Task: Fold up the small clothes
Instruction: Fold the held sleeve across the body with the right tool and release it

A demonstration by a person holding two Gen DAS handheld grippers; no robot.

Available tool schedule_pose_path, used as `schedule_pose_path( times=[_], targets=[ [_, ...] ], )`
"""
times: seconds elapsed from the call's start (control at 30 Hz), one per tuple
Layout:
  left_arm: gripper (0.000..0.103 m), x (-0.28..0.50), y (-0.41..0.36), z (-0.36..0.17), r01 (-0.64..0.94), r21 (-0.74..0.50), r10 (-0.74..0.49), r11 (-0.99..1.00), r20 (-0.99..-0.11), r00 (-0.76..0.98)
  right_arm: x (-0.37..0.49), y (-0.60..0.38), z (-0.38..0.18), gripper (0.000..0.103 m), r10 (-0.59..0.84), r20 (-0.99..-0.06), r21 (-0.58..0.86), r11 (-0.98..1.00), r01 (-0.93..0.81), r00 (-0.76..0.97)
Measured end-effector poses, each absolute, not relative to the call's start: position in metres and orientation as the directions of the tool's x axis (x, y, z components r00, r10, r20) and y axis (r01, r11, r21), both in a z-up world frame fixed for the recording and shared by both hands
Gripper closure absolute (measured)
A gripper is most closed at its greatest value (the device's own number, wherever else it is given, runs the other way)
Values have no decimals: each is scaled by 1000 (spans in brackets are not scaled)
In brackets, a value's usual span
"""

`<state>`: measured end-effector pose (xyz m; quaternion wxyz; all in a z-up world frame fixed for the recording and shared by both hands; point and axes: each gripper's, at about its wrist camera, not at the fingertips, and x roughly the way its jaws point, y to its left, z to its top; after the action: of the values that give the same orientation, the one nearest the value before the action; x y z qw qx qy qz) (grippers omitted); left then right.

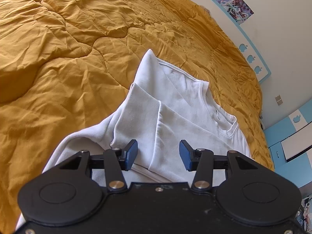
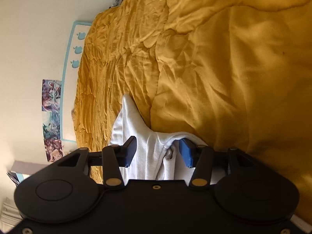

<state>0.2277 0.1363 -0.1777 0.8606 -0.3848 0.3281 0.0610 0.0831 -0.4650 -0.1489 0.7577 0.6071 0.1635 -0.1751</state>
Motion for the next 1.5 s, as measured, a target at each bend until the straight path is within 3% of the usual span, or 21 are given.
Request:
schedule_pose_path(
  times=[0.43, 0.63, 0.67, 0.73, 0.83, 0.93, 1.1, 1.2, 1.3, 1.47, 1.5],
  targets=[
    [53, 232, 134, -179, -356, -610, -142, 708, -617, 774, 90, -458, -137, 53, -74, -454, 875, 147, 460, 888],
    [53, 232, 135, -179, -352, -609, -145, 711, -617, 774, 107, -461, -140, 53, -81, -497, 847, 172, 503, 864],
    [53, 231, 136, -179, -351, -610, -146, 711, -616, 774, 110, -461, -141, 55, -87, -501, 842, 178, 508, 861],
    [52, 231, 135, -179, -349, -610, -148, 711, -616, 774, 113, -460, -138, 86, -118, -525, 815, 215, 537, 843],
    [52, 231, 135, -179, -349, -608, -145, 713, -616, 774, 105, -458, -138, 94, -142, -515, 817, 216, 534, 845],
    [52, 231, 134, -179, -345, -606, -146, 717, -614, 775, 91, -451, -128, 96, -179, -483, 818, 258, 514, 857],
    [51, 231, 135, -181, -345, -604, -147, 718, -617, 773, 96, -461, -151, 96, -193, -556, 780, 216, 588, 808],
    [51, 230, 136, -176, -345, -610, -152, 713, -615, 773, 90, -466, -154, 97, -170, -543, 799, 194, 569, 822],
    [51, 223, 135, -166, -308, -627, -162, 715, -578, 800, 75, -462, -137, 88, -188, -516, 815, 192, 546, 836],
    [51, 228, 121, -152, -229, -623, -203, 748, -543, 815, 88, -429, -98, 88, -127, -388, 785, 473, 399, 913],
    [51, 232, 118, -154, -231, -613, -202, 755, -553, 808, 98, -423, -96, 84, -92, -385, 765, 526, 373, 918]
  ],
)
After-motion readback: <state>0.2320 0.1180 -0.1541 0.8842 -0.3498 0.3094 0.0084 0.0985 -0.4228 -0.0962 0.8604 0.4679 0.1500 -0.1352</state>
